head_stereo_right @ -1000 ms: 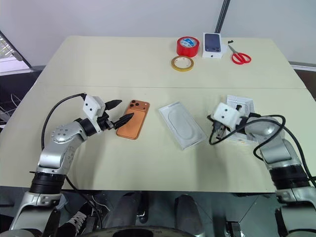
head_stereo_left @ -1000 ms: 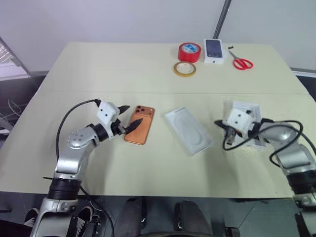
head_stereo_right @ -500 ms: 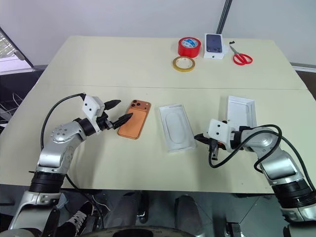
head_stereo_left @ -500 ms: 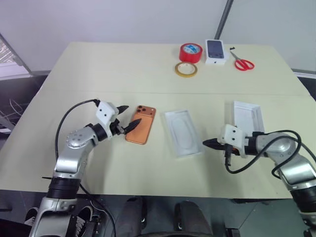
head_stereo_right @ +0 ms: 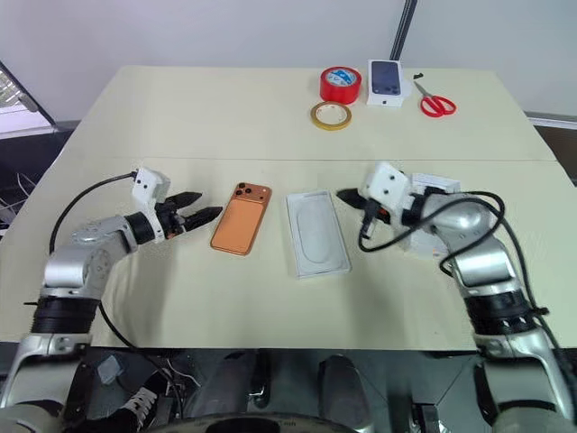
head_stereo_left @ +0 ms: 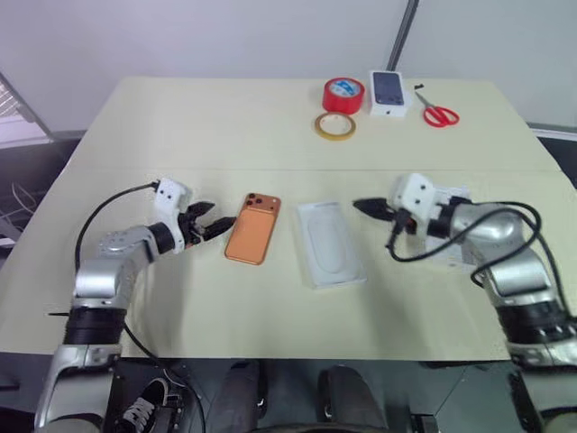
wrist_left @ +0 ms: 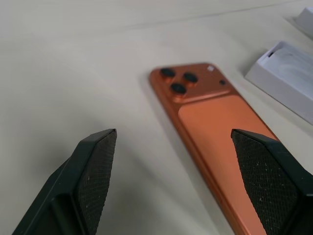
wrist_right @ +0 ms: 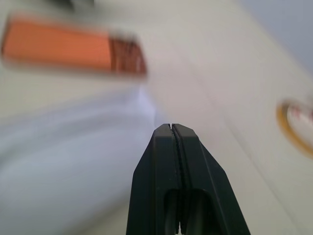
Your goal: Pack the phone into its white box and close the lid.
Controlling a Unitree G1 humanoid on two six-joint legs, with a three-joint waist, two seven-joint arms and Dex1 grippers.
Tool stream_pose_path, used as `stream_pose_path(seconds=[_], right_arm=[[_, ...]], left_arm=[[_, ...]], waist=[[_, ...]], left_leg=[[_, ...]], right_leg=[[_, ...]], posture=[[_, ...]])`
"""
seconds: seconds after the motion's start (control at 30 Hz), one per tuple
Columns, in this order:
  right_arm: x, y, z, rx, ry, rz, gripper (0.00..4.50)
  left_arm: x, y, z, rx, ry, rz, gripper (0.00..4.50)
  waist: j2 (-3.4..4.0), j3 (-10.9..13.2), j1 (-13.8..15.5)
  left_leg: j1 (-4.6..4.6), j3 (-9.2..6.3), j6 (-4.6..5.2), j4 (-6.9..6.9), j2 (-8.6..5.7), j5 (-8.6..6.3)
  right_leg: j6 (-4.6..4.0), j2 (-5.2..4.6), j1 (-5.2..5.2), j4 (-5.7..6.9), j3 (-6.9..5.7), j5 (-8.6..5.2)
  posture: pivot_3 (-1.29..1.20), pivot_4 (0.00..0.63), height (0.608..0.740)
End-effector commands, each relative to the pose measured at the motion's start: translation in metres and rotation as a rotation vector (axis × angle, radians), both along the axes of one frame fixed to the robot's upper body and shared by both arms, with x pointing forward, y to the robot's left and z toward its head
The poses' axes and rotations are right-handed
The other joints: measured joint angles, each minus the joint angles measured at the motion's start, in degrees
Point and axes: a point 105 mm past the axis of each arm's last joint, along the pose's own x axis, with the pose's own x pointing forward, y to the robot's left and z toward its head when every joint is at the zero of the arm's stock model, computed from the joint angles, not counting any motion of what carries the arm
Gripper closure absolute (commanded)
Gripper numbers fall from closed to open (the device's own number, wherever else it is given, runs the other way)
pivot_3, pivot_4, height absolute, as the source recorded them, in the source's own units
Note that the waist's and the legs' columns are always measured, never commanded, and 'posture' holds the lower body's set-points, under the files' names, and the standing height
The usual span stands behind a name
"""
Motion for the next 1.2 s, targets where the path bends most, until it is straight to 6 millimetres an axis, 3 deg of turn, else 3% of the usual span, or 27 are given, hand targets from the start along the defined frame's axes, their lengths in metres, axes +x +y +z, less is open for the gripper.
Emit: stream_pose_path(seconds=[0.03, 0.2, 0.27, 0.43, 0.73, 1.07, 1.2], right_arm=[[-0.003, 0.042, -0.005, -0.006, -0.023, 0.066, 4.45], [-0.016, 0.088, -0.023, -0.022, 0.001, 0.164, 4.45], [-0.012, 0.094, -0.028, -0.043, 0.011, 0.159, 4.45], [-0.007, 0.112, -0.059, -0.212, 0.101, 0.171, 4.45], [0.011, 0.120, -0.072, -0.353, 0.093, 0.118, 4.45], [0.006, 0.125, -0.075, -0.348, 0.088, 0.148, 4.45], [0.006, 0.123, -0.074, -0.338, 0.098, 0.139, 4.45]], left_arm=[[-0.002, 0.006, 0.000, -0.117, 0.146, -0.011, 0.56], [-0.008, 0.000, 0.004, -0.284, 0.320, -0.053, 0.56], [-0.011, -0.003, 0.005, -0.307, 0.354, -0.079, 0.56], [-0.021, -0.009, -0.014, -0.214, 0.541, -0.097, 0.56], [-0.013, -0.020, -0.020, -0.177, 0.573, -0.107, 0.56], [-0.019, -0.056, -0.021, -0.267, 0.680, -0.210, 0.56], [-0.015, -0.055, -0.020, -0.282, 0.684, -0.192, 0.56]], waist=[[-0.01, 0.00, -0.10], [-0.01, 0.00, -0.12], [-0.01, 0.01, -0.15], [-0.04, -0.03, -0.16], [-0.05, -0.05, 0.09], [-0.08, -0.15, 0.09], [-0.09, -0.15, 0.12]], left_leg=[[-0.01, 0.01, 0.00, 0.02, -0.01, 0.00], [-0.01, 0.01, 0.02, 0.09, -0.02, 0.01], [-0.01, 0.03, 0.01, 0.12, -0.03, 0.01], [0.03, 0.01, -0.02, 0.11, -0.02, 0.03], [0.06, 0.00, -0.12, 0.12, -0.03, 0.08], [0.09, 0.00, -0.13, 0.14, -0.07, 0.09], [0.09, 0.00, -0.13, 0.15, -0.07, 0.09]], right_leg=[[0.00, 0.01, -0.01, 0.00, 0.00, 0.00], [0.03, 0.16, -0.06, 0.16, -0.05, -0.01], [0.03, 0.18, -0.04, 0.16, -0.04, -0.01], [0.03, 0.25, -0.04, 0.23, -0.03, -0.01], [0.03, 0.24, -0.06, 0.31, -0.03, -0.01], [0.03, 0.22, -0.03, 0.38, -0.02, -0.01], [0.03, 0.22, -0.02, 0.39, -0.02, -0.01]], posture=[[0.00, 0.150, 0.728], [0.00, 0.150, 0.728], [0.00, 0.150, 0.728], [0.00, 0.150, 0.728], [0.00, 0.150, 0.728], [0.00, 0.150, 0.728], [0.00, 0.150, 0.728]])
